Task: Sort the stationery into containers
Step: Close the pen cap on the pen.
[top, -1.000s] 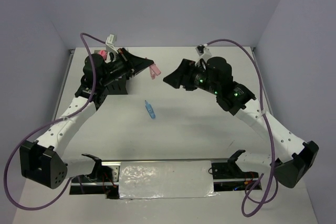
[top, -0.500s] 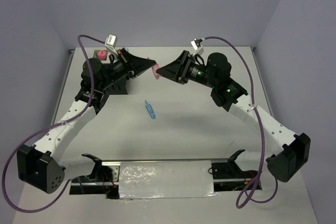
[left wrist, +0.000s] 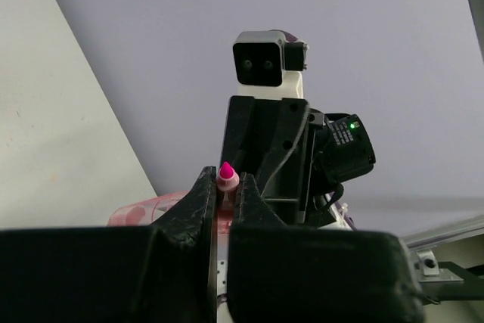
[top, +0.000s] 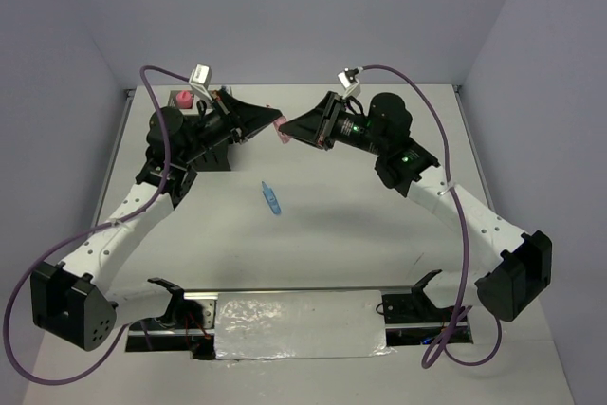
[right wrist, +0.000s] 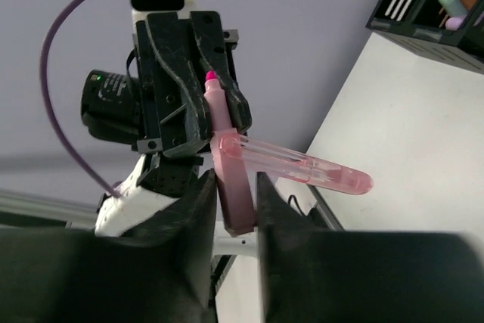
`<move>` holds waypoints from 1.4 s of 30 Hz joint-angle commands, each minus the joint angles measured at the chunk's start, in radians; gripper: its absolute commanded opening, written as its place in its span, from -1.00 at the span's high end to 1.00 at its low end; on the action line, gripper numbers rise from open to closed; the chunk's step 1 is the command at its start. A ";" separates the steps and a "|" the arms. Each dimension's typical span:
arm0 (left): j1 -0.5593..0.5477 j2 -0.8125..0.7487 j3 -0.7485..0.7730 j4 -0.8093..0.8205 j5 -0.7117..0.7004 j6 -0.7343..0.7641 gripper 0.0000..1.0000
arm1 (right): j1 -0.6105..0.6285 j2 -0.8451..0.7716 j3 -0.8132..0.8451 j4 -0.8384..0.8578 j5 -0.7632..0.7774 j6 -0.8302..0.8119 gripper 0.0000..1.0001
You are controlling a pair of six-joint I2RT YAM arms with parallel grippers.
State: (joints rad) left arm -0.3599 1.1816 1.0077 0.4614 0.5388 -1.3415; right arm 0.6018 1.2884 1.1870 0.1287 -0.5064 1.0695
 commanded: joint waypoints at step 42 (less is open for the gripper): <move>-0.123 -0.045 0.066 -0.408 -0.263 -0.288 -0.99 | 0.078 0.066 0.177 -0.115 -0.054 -0.172 1.00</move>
State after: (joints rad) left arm -0.4824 1.1374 1.0729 -0.0200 0.3126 -1.6485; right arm 0.6613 1.3731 1.3102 -0.0471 -0.5205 0.8963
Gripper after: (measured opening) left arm 0.993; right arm 0.236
